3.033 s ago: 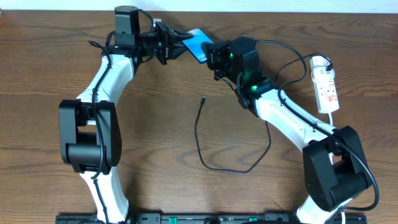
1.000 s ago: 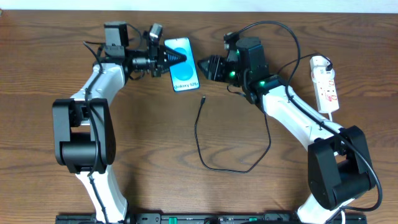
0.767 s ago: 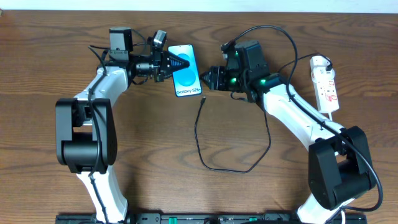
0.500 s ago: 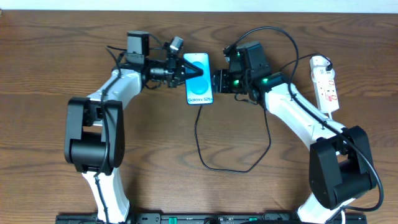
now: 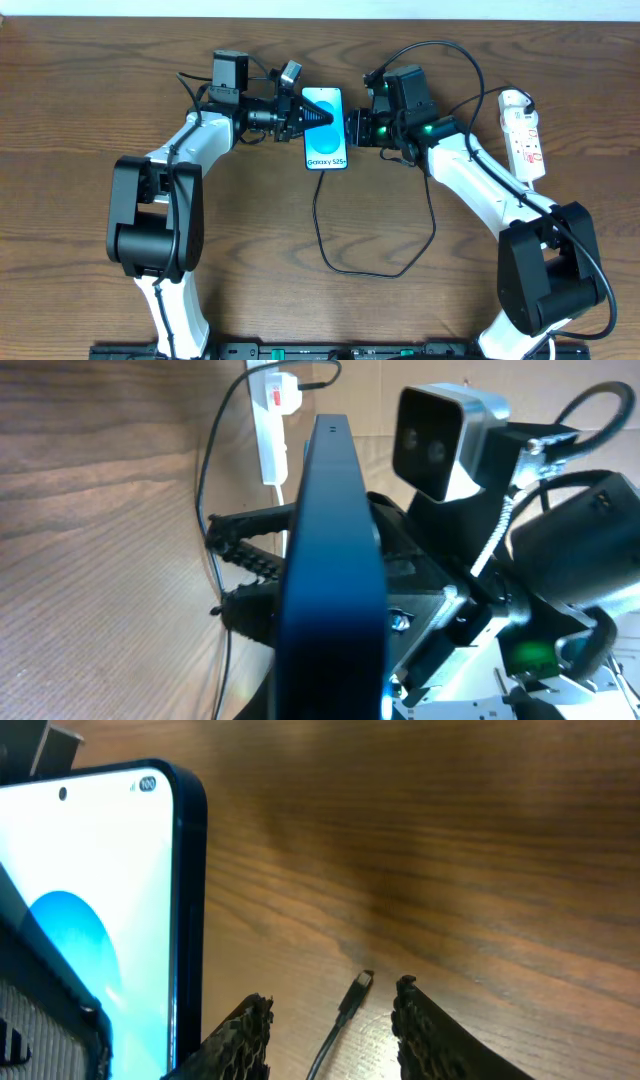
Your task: Plug charger to phone and switch on socket
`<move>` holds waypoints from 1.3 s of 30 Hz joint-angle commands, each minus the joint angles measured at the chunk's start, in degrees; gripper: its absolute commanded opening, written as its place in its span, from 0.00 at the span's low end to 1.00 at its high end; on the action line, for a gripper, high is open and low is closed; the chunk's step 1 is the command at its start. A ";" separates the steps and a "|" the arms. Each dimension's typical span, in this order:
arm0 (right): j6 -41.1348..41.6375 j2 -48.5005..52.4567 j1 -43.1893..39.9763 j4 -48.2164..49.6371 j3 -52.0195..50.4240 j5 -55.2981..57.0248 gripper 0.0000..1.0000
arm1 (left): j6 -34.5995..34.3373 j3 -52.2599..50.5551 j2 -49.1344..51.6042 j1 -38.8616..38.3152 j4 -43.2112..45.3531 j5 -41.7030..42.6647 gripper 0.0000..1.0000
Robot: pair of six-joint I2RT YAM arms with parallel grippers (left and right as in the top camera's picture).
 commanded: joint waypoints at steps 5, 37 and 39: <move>0.26 -1.51 3.58 2.03 1.60 -4.52 0.39 | 1.14 0.09 -1.38 -2.99 -3.58 -5.44 0.08; 9.31 -0.57 5.09 1.09 1.46 5.57 0.43 | -14.78 0.09 -1.40 9.51 5.95 -5.38 0.07; 11.10 0.35 5.07 0.98 1.46 5.05 0.43 | -17.92 0.09 -1.38 11.50 9.01 -5.35 0.07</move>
